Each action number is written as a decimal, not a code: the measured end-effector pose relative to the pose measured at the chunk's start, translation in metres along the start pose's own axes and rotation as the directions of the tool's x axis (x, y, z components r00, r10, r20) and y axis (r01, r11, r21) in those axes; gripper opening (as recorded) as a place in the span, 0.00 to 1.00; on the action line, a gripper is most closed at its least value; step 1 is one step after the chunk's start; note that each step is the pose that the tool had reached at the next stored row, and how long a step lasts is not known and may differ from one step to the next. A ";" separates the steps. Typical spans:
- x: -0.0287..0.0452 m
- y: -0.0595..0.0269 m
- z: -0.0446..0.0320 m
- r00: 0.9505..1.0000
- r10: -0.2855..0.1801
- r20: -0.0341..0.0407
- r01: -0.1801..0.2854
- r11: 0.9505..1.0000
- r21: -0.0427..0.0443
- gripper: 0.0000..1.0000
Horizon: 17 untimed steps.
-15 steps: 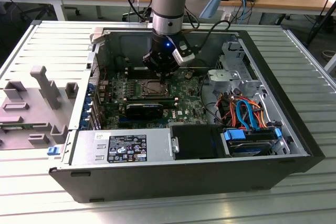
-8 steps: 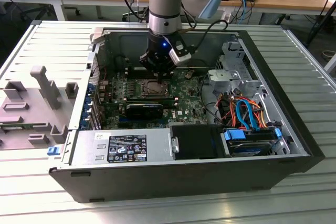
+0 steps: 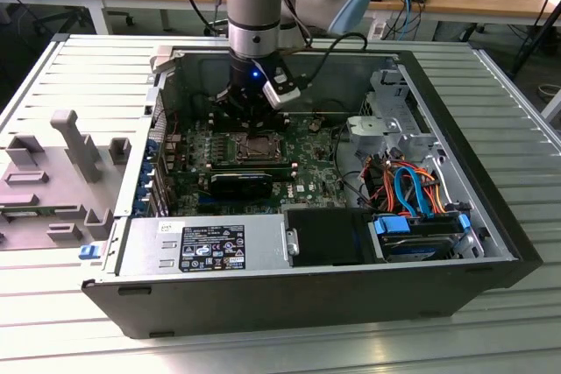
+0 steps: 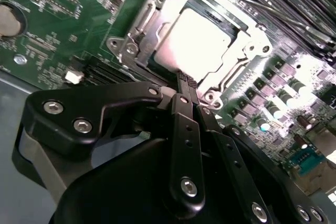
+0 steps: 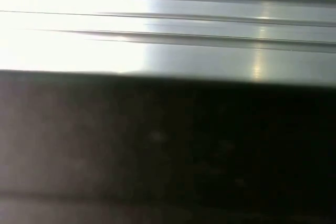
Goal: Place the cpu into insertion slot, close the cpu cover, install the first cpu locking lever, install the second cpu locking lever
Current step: 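Install the first cpu locking lever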
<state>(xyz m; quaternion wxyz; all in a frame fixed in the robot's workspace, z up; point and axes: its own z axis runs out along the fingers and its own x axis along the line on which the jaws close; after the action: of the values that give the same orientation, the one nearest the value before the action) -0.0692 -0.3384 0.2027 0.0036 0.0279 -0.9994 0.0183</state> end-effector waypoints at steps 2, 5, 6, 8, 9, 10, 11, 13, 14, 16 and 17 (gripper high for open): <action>0.0028 0.0002 -0.0003 1.000 0.000 0.003 0.000 1.000 0.000 0.11; 0.0067 0.0003 -0.0068 1.000 0.000 0.010 0.000 1.000 0.000 0.11; 0.0072 0.0002 -0.0091 1.000 0.000 0.011 0.000 1.000 -0.001 0.11; 0.0088 0.0000 -0.0146 1.000 0.000 0.013 0.000 1.000 -0.002 0.11; 0.0102 0.0001 -0.0156 1.000 0.000 0.015 0.000 1.000 -0.003 0.11; 0.0122 0.0002 -0.0158 1.000 0.000 0.017 0.000 1.000 -0.005 0.11; 0.0151 0.0004 -0.0160 1.000 0.001 0.018 0.000 1.000 -0.008 0.11; 0.0212 0.0009 -0.0159 1.000 0.001 0.021 0.000 1.000 -0.019 0.11; 0.0237 0.0013 -0.0160 1.000 0.001 0.022 0.000 1.000 -0.024 0.11; 0.0268 0.0022 -0.0160 1.000 0.001 0.023 0.000 1.000 -0.031 0.11; 0.0274 0.0027 -0.0160 1.000 0.001 0.023 0.000 0.999 -0.034 0.11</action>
<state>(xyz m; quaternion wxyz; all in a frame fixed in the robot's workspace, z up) -0.0966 -0.3367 0.2188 -0.0073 0.0277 -0.9996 0.0008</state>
